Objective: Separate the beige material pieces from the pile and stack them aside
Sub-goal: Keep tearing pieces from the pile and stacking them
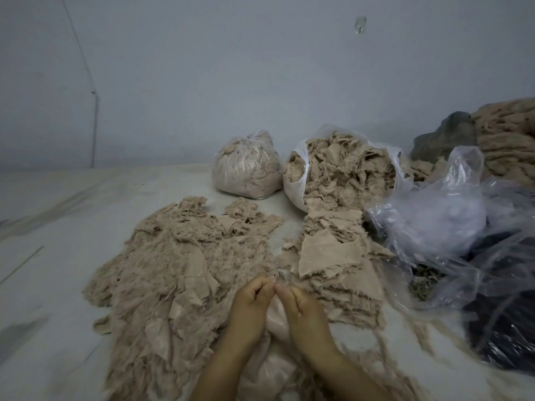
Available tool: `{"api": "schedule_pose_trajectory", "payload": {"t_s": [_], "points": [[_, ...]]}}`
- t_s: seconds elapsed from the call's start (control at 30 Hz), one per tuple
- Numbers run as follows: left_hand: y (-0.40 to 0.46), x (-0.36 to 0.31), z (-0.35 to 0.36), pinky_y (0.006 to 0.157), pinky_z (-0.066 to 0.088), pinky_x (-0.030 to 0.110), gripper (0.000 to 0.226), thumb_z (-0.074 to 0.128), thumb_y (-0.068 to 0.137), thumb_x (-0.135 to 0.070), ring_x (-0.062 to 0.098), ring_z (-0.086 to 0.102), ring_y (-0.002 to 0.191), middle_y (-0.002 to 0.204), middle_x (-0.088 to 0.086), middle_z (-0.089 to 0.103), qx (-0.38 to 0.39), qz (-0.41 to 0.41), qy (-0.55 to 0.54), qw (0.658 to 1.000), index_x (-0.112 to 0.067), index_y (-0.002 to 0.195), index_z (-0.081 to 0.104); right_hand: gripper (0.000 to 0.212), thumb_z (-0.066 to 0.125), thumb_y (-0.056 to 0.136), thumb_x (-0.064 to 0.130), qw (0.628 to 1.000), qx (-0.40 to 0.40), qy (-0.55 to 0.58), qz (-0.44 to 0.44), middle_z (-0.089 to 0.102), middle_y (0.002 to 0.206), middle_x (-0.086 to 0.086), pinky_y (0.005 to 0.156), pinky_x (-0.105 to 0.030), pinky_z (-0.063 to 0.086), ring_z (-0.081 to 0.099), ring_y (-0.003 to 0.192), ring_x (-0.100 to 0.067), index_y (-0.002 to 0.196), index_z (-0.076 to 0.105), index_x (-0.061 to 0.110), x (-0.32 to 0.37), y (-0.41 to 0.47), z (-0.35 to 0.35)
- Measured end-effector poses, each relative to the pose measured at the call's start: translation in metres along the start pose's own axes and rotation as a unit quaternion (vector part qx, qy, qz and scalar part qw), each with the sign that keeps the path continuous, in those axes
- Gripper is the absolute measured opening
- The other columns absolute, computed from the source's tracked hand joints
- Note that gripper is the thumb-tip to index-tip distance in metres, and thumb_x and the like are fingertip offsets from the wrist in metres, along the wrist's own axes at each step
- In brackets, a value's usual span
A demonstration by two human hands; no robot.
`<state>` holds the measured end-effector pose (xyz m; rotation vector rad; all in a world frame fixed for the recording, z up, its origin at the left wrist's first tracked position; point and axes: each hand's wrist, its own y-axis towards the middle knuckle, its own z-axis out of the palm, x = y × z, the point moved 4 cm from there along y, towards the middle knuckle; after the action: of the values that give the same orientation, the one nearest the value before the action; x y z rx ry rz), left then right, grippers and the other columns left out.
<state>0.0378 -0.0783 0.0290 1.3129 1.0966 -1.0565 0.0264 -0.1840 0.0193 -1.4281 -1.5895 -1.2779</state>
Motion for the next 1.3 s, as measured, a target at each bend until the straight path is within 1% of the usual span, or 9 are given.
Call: {"api": "schedule_pose_trajectory", "payload": {"t_s": [0.23,0.43,0.53,0.6,0.73,0.9,1.07,1.23,1.3], "points": [[0.004,0.017,-0.023,0.054,0.031,0.030,0.038,0.046,0.098,-0.015,0.014,0.034,0.052,0.052,0.000,0.038,-0.184,-0.087,-0.083,0.976,-0.013,0.060,0.043,0.039,0.049,0.098,0.027,0.999,-0.016,-0.024,-0.031,0.049,0.054,0.008,0.055,-0.014,0.033,0.047,0.056,0.003,0.061,0.039,0.026,0.003,-0.014,0.005],[0.001,0.009,-0.016,0.044,0.036,0.020,0.042,0.042,0.099,-0.033,0.010,0.041,0.046,0.047,-0.008,0.047,-0.139,-0.046,-0.031,0.989,-0.012,0.063,0.050,0.033,0.058,0.093,0.034,0.999,0.030,0.019,0.011,0.054,0.064,0.001,0.061,-0.026,0.039,0.047,0.061,-0.007,0.074,0.054,0.007,0.006,-0.010,0.013],[-0.004,0.014,-0.010,0.049,0.045,0.023,0.054,0.039,0.095,-0.054,0.014,0.060,0.056,0.065,0.001,0.066,0.016,-0.104,-0.052,0.993,-0.015,0.071,0.069,0.033,0.052,0.097,0.025,0.994,-0.043,0.098,0.022,0.048,0.066,-0.005,0.060,-0.029,0.038,0.044,0.062,-0.010,0.076,0.052,0.000,0.009,-0.004,0.002],[-0.013,0.014,-0.010,0.051,0.046,0.023,0.041,0.062,0.083,-0.052,0.015,0.060,0.056,0.063,0.001,0.065,0.082,-0.118,-0.066,0.987,-0.016,0.063,0.068,0.034,0.050,0.098,0.025,0.986,-0.077,0.146,0.038,0.040,0.062,-0.001,0.057,-0.029,0.033,0.038,0.059,-0.012,0.071,0.045,0.006,0.009,0.002,-0.007],[-0.010,0.027,-0.031,0.050,0.041,0.026,0.031,0.065,0.085,-0.028,0.019,0.051,0.051,0.065,0.014,0.057,-0.062,-0.190,-0.172,0.965,-0.016,0.056,0.065,0.038,0.049,0.097,0.036,0.985,-0.095,0.134,0.059,0.034,0.055,0.010,0.047,-0.017,0.029,0.034,0.052,-0.006,0.064,0.038,0.020,-0.001,0.006,-0.019],[-0.009,0.017,-0.029,0.049,0.044,0.025,0.035,0.063,0.074,-0.047,0.015,0.056,0.049,0.055,0.004,0.060,-0.018,-0.162,-0.125,0.979,-0.017,0.057,0.068,0.019,0.066,0.089,0.027,0.983,-0.009,0.164,0.083,0.058,0.061,0.011,0.056,-0.016,0.043,0.053,0.061,-0.006,0.071,0.062,0.019,-0.009,0.005,-0.009],[-0.019,0.016,-0.022,0.057,0.046,0.023,0.031,0.076,0.066,-0.039,0.014,0.061,0.066,0.072,0.006,0.066,0.167,-0.145,-0.024,0.975,-0.009,0.072,0.072,0.019,0.063,0.091,0.021,0.969,-0.120,0.207,0.056,0.056,0.065,0.003,0.055,-0.017,0.042,0.050,0.061,-0.008,0.076,0.061,0.010,-0.006,0.014,-0.022],[-0.014,0.016,-0.024,0.076,0.050,0.035,0.037,0.066,0.079,-0.029,0.027,0.062,0.082,0.089,0.020,0.066,0.128,-0.126,-0.059,0.982,0.005,0.091,0.066,0.058,0.067,0.068,0.059,0.976,0.096,0.170,0.093,0.062,0.073,-0.005,0.066,-0.028,0.045,0.057,0.068,-0.014,0.079,0.064,0.002,0.000,0.015,-0.017],[-0.012,0.014,-0.022,0.080,0.053,0.037,0.036,0.060,0.085,-0.030,0.027,0.067,0.089,0.097,0.018,0.071,0.147,-0.120,-0.039,0.981,0.002,0.099,0.069,0.050,0.074,0.058,0.055,0.975,0.165,0.126,0.080,0.063,0.068,0.003,0.059,-0.021,0.045,0.057,0.062,-0.007,0.081,0.069,0.011,0.006,0.014,-0.014]]}}
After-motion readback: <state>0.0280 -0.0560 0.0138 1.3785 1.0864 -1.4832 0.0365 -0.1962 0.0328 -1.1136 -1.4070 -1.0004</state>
